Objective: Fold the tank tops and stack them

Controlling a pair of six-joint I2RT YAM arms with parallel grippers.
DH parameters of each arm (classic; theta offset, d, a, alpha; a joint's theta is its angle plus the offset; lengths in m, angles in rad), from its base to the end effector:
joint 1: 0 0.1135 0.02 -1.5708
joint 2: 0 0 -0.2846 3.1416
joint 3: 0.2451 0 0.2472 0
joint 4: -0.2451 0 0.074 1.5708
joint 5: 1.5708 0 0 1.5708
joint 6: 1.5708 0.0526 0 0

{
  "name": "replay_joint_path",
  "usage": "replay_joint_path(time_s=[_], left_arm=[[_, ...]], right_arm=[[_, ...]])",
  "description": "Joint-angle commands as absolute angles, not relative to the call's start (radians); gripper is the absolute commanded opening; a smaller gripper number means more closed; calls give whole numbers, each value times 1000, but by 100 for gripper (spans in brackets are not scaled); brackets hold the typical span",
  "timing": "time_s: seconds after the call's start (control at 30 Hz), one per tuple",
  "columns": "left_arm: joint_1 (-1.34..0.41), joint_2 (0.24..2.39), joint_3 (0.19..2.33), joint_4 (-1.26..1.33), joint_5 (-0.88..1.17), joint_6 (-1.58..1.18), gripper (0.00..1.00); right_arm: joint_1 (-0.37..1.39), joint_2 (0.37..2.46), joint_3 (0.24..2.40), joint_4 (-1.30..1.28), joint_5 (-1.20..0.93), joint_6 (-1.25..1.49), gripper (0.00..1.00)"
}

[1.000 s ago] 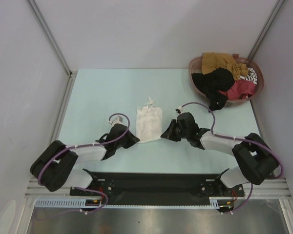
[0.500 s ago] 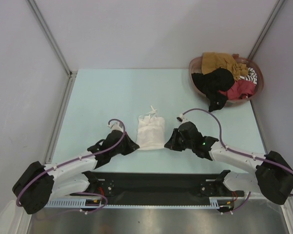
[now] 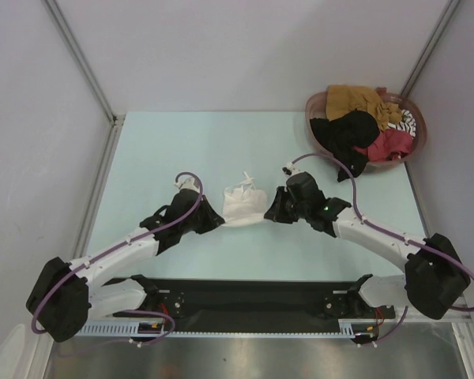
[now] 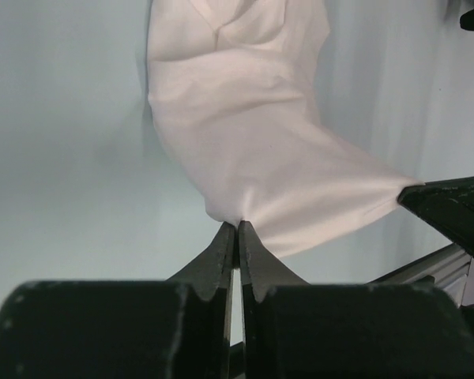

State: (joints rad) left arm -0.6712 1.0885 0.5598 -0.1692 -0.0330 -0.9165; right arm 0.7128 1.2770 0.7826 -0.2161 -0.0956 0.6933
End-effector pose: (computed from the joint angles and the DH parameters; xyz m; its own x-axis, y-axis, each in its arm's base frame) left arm 0.1752 -0.1369 0.2151 -0.7838 -0.3902 -0.4831 -0.0330 0.8030 -0.5951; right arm 0.2032 0.1823 0.2425 -0.8305 0.1230 -0.5433 -0.2274 0.8154 0.5323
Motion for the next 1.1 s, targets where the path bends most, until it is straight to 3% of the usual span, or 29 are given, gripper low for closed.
replay_joint_path(time_s=[0.0, 0.6, 1.07], left_arm=[[-605, 1117, 623, -183, 32, -851, 8], [-454, 1511, 903, -120, 198, -749, 8], [-380, 1624, 1052, -169, 233, -719, 8]], right_arm=[[660, 1331, 865, -242, -167, 627, 0], [497, 1548, 1089, -253, -245, 555, 0], [453, 1721, 1262, -252, -284, 540, 0]])
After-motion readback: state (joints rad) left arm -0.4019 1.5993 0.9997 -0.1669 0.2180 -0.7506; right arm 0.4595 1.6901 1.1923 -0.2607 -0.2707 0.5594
